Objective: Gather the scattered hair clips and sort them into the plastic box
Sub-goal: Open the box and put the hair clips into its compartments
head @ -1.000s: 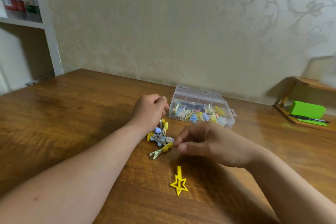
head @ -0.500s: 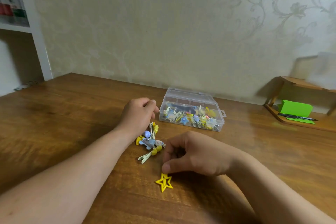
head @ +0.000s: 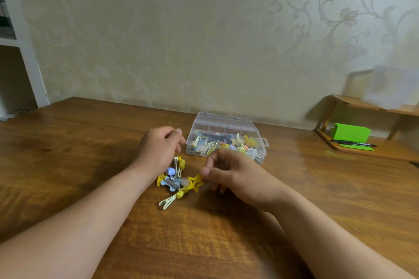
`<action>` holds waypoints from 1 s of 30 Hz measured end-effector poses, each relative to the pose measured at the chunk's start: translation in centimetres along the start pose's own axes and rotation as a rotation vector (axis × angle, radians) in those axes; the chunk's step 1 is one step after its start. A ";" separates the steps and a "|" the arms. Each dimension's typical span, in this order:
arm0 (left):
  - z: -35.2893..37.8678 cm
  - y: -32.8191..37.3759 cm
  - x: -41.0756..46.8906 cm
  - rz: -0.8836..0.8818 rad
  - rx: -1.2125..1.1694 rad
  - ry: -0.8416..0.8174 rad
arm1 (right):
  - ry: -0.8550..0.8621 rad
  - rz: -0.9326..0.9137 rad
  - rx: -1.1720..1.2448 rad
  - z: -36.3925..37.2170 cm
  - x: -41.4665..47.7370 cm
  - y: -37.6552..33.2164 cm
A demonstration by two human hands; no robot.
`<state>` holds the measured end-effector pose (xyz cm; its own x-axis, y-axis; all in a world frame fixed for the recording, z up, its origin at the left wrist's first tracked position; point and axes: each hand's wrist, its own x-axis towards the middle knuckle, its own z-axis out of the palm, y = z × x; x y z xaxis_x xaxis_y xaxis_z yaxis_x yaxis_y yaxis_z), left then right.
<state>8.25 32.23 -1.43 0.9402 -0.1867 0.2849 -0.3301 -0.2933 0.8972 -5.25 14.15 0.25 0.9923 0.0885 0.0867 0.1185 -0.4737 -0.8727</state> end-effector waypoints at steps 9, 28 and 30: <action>0.0 0.1 0.0 0.000 -0.002 -0.008 | 0.259 -0.037 0.223 0.3 0.8 0.6; 0.1 0.2 0.0 0.001 -0.026 -0.033 | 0.509 0.169 -0.267 -6.2 9.1 -0.9; 0.1 0.2 0.0 0.002 -0.022 -0.033 | 0.437 0.209 -0.351 -5.6 10.2 -0.9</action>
<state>8.14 32.13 -1.29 0.9361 -0.2182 0.2758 -0.3298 -0.2723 0.9039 4.96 10.58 4.59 0.9098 -0.3713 0.1854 -0.1495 -0.7098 -0.6884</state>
